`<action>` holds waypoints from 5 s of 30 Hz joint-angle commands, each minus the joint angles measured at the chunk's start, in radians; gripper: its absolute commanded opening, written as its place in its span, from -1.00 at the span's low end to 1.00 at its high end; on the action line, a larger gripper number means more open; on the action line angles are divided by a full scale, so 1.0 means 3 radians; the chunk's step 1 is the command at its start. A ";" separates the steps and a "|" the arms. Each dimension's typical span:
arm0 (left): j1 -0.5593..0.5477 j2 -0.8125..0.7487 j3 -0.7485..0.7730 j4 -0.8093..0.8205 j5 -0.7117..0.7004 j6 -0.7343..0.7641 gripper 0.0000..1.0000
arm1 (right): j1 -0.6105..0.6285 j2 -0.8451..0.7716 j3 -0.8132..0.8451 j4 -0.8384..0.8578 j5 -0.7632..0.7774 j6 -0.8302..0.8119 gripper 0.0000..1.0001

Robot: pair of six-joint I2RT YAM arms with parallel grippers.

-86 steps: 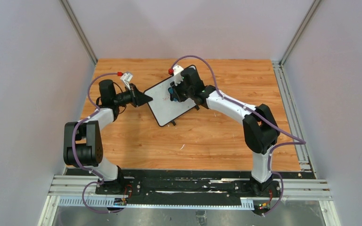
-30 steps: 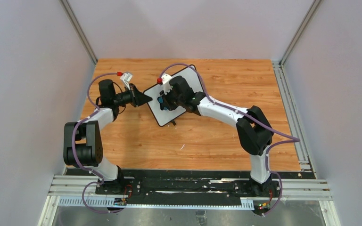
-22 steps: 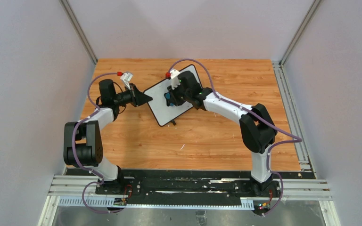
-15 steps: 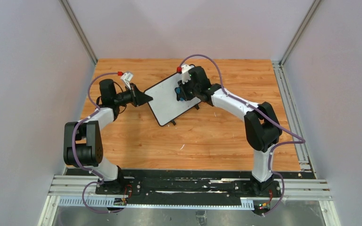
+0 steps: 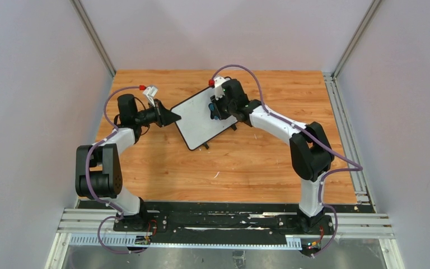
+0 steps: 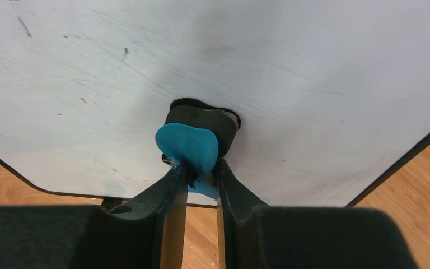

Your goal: Erase the whiteboard

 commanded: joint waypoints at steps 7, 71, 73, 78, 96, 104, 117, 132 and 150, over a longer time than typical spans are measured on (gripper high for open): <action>-0.0001 0.0033 -0.0013 -0.0167 -0.0187 0.0328 -1.00 | 0.0497 0.0118 0.0314 0.0083 -0.0021 0.0044 -0.99; -0.0003 0.0083 0.0095 -0.0458 -0.0320 0.0516 -1.00 | -0.0763 -0.1648 -0.1167 -0.1316 0.0772 0.0129 -0.99; -0.0001 0.0080 0.0095 -0.0476 -0.0324 0.0528 -1.00 | -0.0870 -0.1794 -0.1303 -0.1464 0.0751 0.0164 -0.99; -0.0001 0.0082 0.0120 -0.0499 -0.0340 0.0530 -1.00 | -0.1144 -0.2077 -0.1614 -0.1764 0.0646 0.0291 -0.99; -0.0005 0.0148 0.0169 -0.0576 -0.0390 0.0584 -0.85 | -0.1229 -0.1773 -0.2183 -0.1688 0.0072 0.0519 -0.92; -0.0005 0.0151 0.0195 -0.0639 -0.0393 0.0614 -0.57 | -0.1236 -0.1746 -0.2182 -0.1660 0.0066 0.0500 -0.87; -0.0002 0.0138 0.0203 -0.0659 -0.0234 0.0607 -0.19 | -0.1248 -0.1713 -0.2196 -0.1642 0.0076 0.0497 -0.50; -0.0001 -0.0056 0.0226 -0.0770 0.0030 0.0577 0.34 | -0.1250 -0.1704 -0.2221 -0.1612 0.0081 0.0500 -0.13; 0.0008 -0.0504 0.0132 -0.1375 -0.0161 0.1058 0.44 | -0.1249 -0.1969 -0.2238 -0.1614 0.0215 0.0513 0.15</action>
